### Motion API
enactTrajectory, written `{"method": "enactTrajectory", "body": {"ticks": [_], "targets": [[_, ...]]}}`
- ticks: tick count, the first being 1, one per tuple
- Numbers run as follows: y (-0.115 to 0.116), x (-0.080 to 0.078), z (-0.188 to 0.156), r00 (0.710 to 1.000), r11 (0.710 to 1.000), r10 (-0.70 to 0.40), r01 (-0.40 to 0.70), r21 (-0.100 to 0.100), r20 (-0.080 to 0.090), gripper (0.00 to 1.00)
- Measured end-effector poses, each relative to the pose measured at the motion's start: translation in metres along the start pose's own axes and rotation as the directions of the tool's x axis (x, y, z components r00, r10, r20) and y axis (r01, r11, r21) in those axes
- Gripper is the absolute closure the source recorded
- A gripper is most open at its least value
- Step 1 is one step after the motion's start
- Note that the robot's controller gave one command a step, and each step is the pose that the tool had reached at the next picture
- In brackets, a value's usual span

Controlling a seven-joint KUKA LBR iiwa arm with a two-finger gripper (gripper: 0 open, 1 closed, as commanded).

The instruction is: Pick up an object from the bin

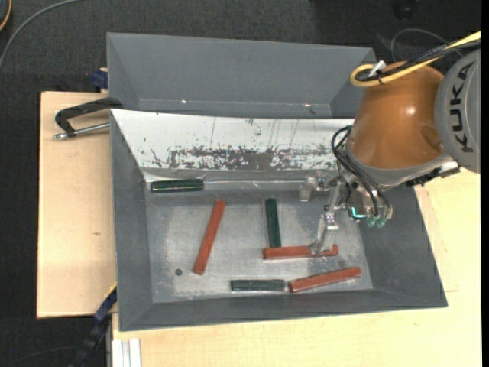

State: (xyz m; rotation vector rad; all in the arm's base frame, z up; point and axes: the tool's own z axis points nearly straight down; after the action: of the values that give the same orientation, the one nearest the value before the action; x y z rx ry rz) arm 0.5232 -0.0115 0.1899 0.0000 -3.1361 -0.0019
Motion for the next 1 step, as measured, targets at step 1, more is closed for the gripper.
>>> {"method": "enactTrajectory", "body": {"ticks": [1], "targets": [[-0.0196, 0.0207, 0.1182, 0.987, 0.987, -0.161, 0.161, 0.000, -0.001, 0.00]]}}
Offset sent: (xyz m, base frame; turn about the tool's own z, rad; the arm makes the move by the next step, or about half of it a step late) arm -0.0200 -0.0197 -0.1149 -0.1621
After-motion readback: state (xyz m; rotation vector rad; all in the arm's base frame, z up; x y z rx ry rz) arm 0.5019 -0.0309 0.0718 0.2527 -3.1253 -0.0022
